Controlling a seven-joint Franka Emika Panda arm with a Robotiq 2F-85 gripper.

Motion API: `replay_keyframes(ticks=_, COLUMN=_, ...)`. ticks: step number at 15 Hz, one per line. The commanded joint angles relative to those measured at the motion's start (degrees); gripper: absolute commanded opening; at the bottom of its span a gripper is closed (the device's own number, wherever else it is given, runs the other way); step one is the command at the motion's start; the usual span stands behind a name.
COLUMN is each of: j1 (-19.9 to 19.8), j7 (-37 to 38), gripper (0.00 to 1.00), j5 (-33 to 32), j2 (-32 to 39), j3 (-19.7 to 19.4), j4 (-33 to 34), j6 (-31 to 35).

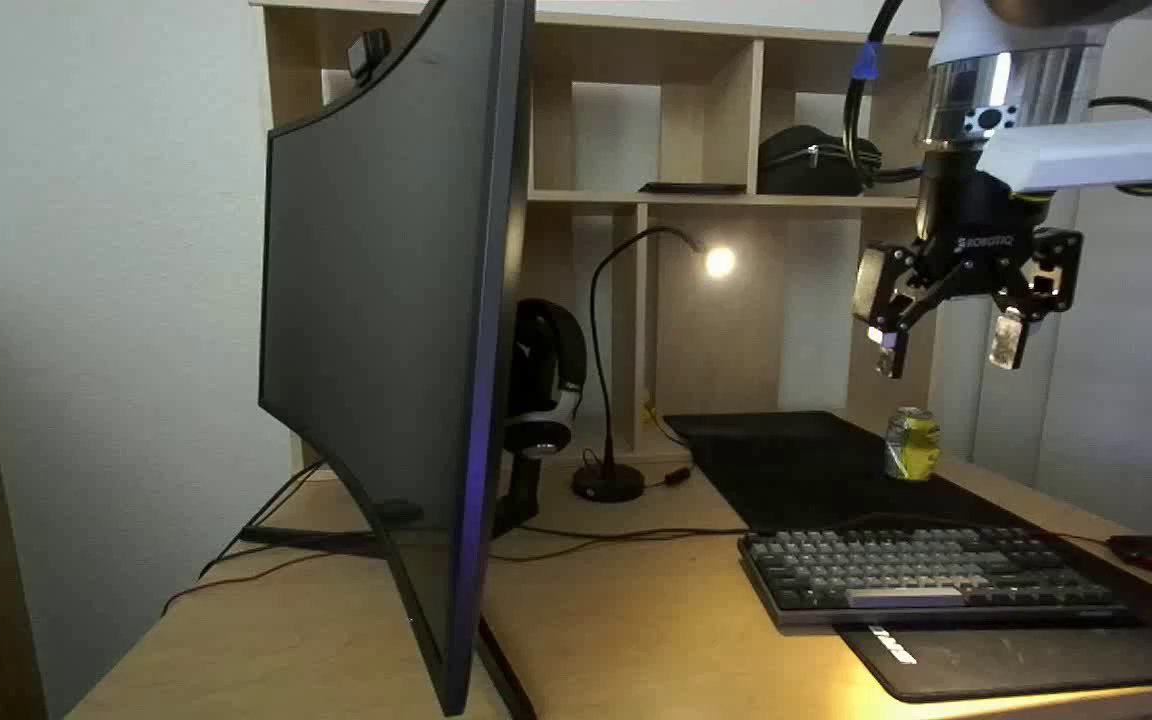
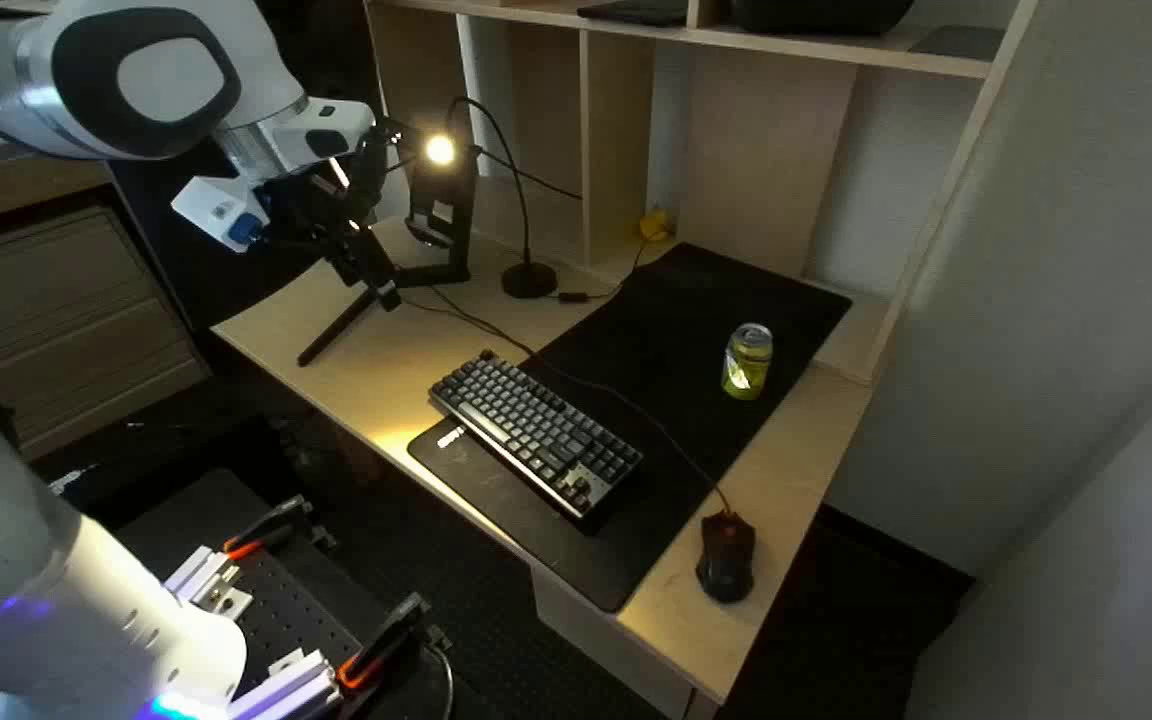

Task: Put the headphones on the table

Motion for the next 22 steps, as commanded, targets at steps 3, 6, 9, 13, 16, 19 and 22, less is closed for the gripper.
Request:
replay_keyframes(ticks=3, j1=0.78, j7=-2.5, gripper=1.0, j5=-0.67, j2=0.99, j3=-1.08, j4=-0.02, j6=5.24)
replay_keyframes(ticks=6, j1=6.21, j7=1.23, gripper=1.0, j5=4.64, j2=2.56, j3=3.0, j4=7.41, j6=3.38)
replay_keyframes(ticks=9, j1=7.11, j7=2.18, gripper=1.0, j5=5.7, j2=0.86, j3=3.77, j4=7.46, j6=4.84)
replay_keyframes(ticks=13, j1=8.51, j7=4.25, gripper=1.0, j5=6.85, j2=1.87, j3=5.13, j4=12.14, j6=4.65)
replay_keyframes(ticks=16, j1=9.55, j7=1.36, gripper=1.0, j5=7.0, j2=2.29, j3=4.09, j4=12.34, j6=4.89)
replay_keyframes(ticks=19, j1=8.86, j7=4.24, gripper=1.0, j5=7.7, j2=1.93, j3=5.05, j4=11.73, j6=6.84)
replay_keyframes(ticks=22, j1=7.32, j7=4.11, gripper=1.0, j5=7.75, j2=10.07, j3=4.64, j4=14.05, j6=13.62)
